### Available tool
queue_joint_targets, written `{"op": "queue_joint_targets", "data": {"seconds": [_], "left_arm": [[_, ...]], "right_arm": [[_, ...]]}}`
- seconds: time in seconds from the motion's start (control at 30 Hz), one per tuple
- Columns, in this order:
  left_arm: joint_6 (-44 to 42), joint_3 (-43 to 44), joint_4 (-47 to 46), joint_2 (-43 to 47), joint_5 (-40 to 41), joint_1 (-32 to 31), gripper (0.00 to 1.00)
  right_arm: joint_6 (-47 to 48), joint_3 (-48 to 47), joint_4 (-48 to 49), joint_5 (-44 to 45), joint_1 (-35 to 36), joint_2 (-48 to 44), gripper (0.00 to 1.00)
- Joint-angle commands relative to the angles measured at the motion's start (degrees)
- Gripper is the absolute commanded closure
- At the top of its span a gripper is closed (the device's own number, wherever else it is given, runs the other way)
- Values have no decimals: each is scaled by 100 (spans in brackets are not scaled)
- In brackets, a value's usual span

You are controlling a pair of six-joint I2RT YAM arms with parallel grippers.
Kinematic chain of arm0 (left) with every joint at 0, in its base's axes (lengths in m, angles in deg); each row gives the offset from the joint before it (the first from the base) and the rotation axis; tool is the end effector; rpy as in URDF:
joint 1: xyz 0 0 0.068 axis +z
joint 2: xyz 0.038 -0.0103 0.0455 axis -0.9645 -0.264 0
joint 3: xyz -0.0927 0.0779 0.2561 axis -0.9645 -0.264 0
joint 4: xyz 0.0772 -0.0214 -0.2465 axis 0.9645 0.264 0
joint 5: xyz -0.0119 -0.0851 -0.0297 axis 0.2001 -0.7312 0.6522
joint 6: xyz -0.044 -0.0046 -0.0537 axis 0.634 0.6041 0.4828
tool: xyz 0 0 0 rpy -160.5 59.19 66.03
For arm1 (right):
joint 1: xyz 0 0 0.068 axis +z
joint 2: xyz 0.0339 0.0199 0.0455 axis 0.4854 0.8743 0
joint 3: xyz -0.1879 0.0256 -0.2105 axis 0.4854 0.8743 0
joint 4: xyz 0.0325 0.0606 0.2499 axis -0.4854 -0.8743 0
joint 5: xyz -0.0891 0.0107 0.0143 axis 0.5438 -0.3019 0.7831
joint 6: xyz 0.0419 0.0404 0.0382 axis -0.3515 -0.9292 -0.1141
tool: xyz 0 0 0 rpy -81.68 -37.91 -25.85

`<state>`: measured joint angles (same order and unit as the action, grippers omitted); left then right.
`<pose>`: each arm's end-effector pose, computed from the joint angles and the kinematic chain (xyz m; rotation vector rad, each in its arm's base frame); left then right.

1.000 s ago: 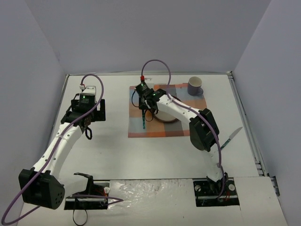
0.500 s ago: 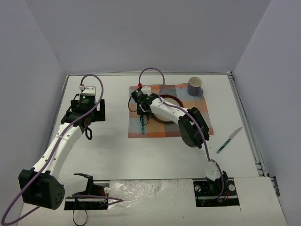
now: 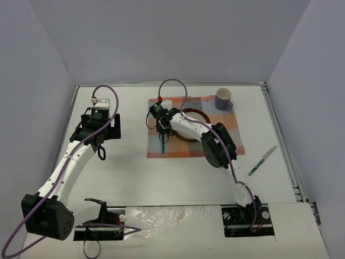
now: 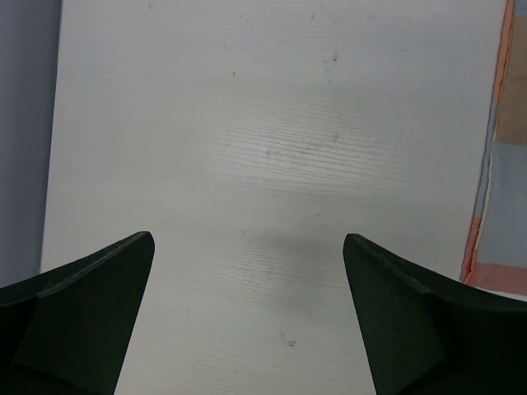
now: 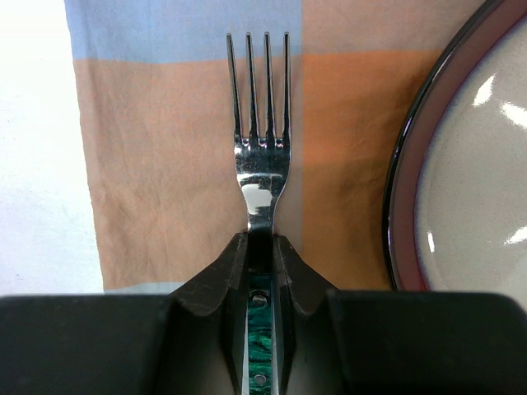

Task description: Set the dinner table for one person

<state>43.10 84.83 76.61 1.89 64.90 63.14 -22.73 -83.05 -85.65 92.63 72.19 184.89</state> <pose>0.2578 -0.0383 0.3116 -0.1524 2.2245 0.0560 0.4091 0.3656 0.1651 -0.0258 2.3828 0.4054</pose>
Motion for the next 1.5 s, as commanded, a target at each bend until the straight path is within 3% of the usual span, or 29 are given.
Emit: {"op": "queue_joint_targets", "data": {"seconds": [0.0,0.77,0.9,0.97,1.1,1.3,1.47], "left_arm": [[61,204,-114,102,66,21,3],[78,204,-105,102,13,21,3],[70,195,-105,94,30,14,3],[69,195,-105,93,31,21,3],[77,195,-105,93,38,21,3],[69,196,-105,94,31,21,3],[72,201,-105,114,16,21,3]], "right_arm": [[6,-215,58,60,0,-7,100],[-45,-250,66,24,53,-25,100],[-87,-251,65,74,52,-39,87],[-89,-250,58,154,53,-101,72],[-40,-266,58,259,53,-302,56],[118,-295,58,396,22,-992,43],[198,229,66,818,-136,-2068,28]]}}
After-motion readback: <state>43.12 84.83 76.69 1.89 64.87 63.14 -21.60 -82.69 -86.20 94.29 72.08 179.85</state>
